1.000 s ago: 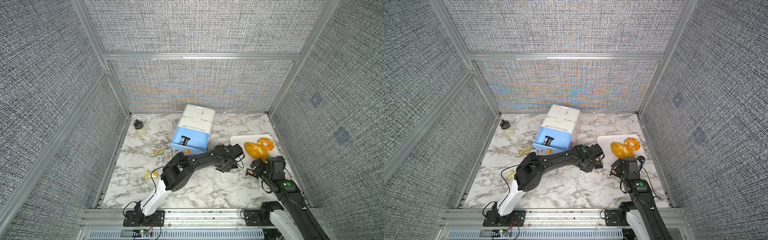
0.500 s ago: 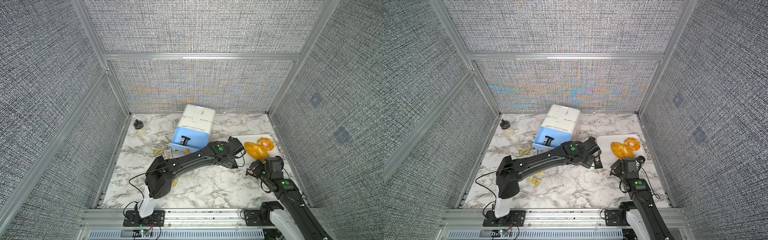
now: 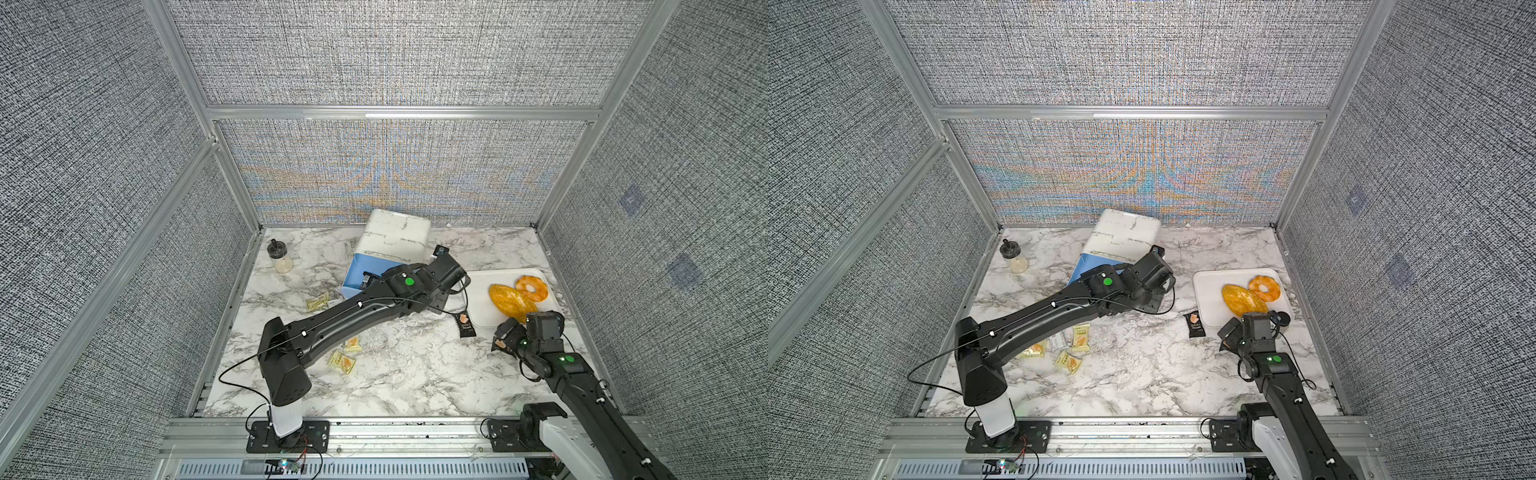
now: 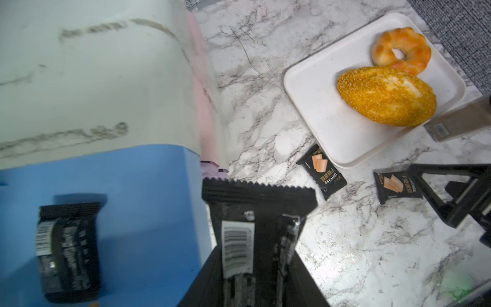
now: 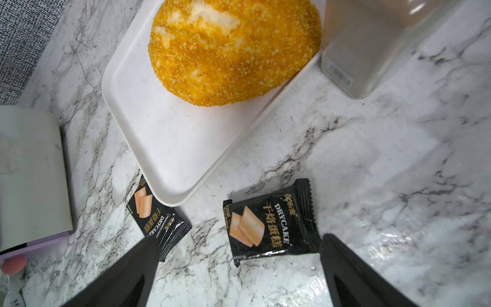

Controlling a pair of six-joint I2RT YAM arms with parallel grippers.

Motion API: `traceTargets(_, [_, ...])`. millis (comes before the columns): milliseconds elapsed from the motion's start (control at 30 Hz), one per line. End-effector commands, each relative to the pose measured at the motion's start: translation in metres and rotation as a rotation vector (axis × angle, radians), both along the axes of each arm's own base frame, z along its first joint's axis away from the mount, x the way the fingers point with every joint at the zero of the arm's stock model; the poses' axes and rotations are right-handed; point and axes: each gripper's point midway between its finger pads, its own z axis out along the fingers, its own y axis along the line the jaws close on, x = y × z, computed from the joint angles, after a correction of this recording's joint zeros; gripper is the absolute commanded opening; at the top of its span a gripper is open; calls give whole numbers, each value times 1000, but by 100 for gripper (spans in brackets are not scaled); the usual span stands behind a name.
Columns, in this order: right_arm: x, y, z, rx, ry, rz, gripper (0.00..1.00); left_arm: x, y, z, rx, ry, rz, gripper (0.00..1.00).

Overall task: Place the cookies into the drawer by color
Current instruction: Place the cookie in the drawer.

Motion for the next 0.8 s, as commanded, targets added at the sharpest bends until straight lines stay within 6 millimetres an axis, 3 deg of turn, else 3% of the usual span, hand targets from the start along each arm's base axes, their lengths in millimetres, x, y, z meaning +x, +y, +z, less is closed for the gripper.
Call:
traceTargets(0, [2,1,2,-2,-10,15,99,11,17,6,35,-33,21,38])
traceTargets(400, [2,2,1,-5,-11,31,99,46,49,2,42,-22,113,40])
traceTargets(433, [3,2,1,-5,-12,37,99,47,50,0,43,-15,115,44])
traceTargets(500, [6,7,3,1,-22,69,99,48,53,0,40,-4,129,64])
traceTargets(567, [9,13,4,7,-30,117,99,46,55,2,33,6,133,76])
traceTargets(767, [22,51,13,67,-95,377,99,25,56,20,-81,41,110,86])
